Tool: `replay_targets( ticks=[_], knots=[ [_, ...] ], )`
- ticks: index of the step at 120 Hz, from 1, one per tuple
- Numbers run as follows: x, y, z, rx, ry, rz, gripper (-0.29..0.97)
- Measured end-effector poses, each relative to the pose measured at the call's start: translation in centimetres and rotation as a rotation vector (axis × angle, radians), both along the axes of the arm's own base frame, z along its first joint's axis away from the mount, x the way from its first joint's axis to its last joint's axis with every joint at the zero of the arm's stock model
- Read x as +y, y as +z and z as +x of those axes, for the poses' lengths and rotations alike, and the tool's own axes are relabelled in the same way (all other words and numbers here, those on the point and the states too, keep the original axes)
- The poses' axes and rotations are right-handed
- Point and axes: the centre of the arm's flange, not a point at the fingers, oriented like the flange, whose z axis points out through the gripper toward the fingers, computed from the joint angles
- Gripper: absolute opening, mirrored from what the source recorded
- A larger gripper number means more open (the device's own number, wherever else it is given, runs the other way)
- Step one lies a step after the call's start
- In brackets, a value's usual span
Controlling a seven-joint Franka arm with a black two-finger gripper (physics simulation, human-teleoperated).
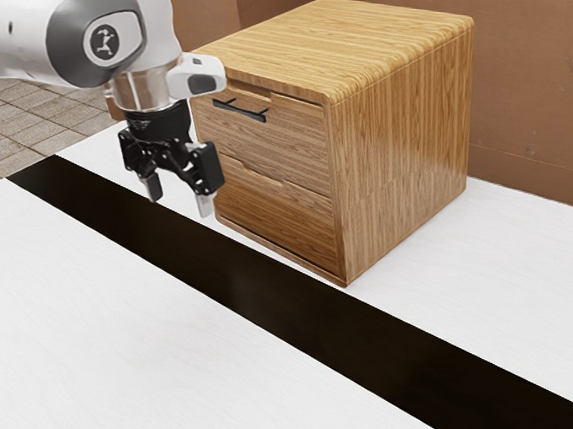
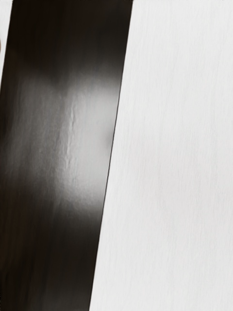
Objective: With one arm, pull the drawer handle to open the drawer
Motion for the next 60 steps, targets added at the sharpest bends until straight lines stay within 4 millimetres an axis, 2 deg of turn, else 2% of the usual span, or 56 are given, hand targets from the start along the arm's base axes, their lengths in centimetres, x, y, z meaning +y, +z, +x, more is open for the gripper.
replay_targets(
  ticks=[32, 38, 48, 54, 60],
  knots=[
    [0.0, 0.2, -0.1, -0.004, 0.000, -0.004, 0.68],
    [0.2, 2.2, -0.5, -0.041, 0.003, -0.005, 0.68],
    [0.1, 7.2, -2.3, -0.131, 0.031, -0.004, 0.68],
    [0.2, 8.4, -2.9, -0.152, 0.085, -0.011, 0.68],
    [0.3, 8.7, -3.1, -0.156, 0.170, -0.018, 0.68]
  ],
)
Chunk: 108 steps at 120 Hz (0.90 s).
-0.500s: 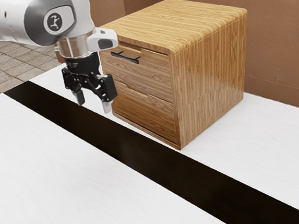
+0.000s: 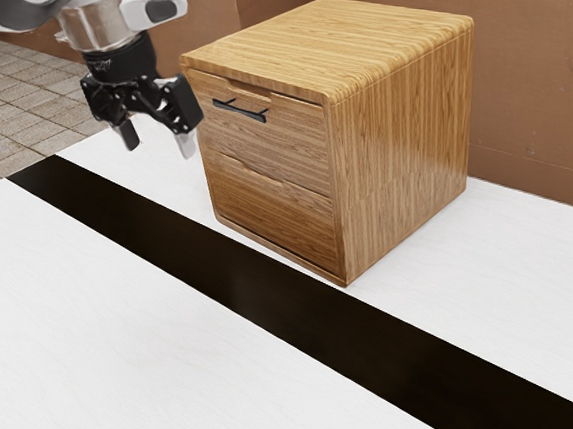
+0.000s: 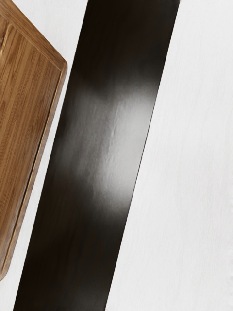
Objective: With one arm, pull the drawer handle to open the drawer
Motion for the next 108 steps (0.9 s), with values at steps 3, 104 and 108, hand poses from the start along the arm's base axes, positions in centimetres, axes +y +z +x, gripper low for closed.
replay_targets(
  ticks=[3, 104, 108],
  knots=[
    [0.1, -0.1, 0.1, 0.002, 0.052, -0.008, 0.68],
    [-3.3, -2.8, 6.4, -0.178, 0.956, -0.250, 0.68],
    [-2.5, -3.0, 6.3, -0.181, 0.986, -0.255, 0.68]
  ],
)
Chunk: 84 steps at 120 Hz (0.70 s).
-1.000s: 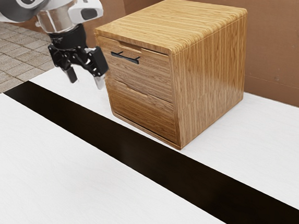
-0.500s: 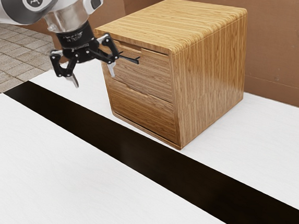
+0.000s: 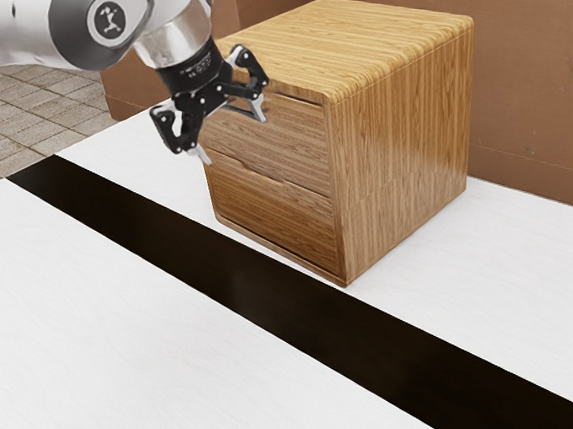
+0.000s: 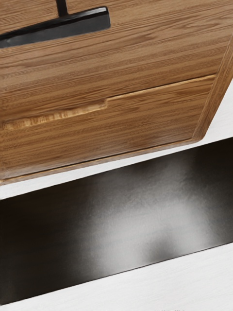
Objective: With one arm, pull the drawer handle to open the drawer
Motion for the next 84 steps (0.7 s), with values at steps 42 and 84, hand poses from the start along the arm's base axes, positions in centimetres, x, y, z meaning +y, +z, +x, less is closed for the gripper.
replay_targets(
  ticks=[42, 84],
  knots=[
    [2.7, 0.1, -0.3, -0.028, 0.178, -0.046, 0.68],
    [4.7, 0.2, -0.6, -0.038, 0.284, -0.071, 0.68]
  ],
)
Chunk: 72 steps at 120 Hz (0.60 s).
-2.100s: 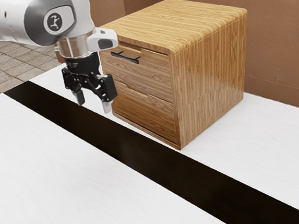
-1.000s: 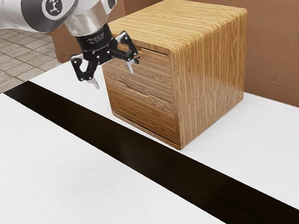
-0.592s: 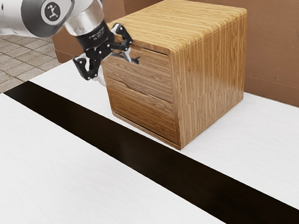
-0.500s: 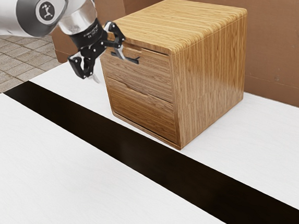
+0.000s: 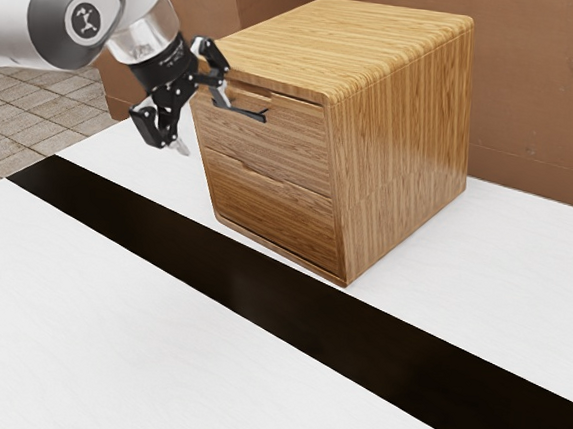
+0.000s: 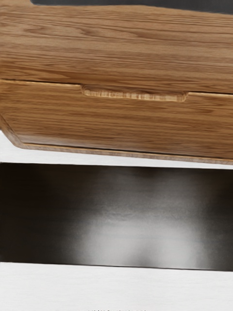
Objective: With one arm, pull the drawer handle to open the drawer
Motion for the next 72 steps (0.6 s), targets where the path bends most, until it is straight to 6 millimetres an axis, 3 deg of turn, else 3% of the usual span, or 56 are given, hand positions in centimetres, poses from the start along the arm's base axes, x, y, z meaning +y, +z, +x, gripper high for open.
replay_targets(
  ticks=[47, 72],
  knots=[
    [-0.66, -0.11, 0.47, -0.009, 0.032, -0.015, 0.68],
    [0.09, 0.17, 0.38, -0.023, 0.057, -0.016, 0.68]
  ],
)
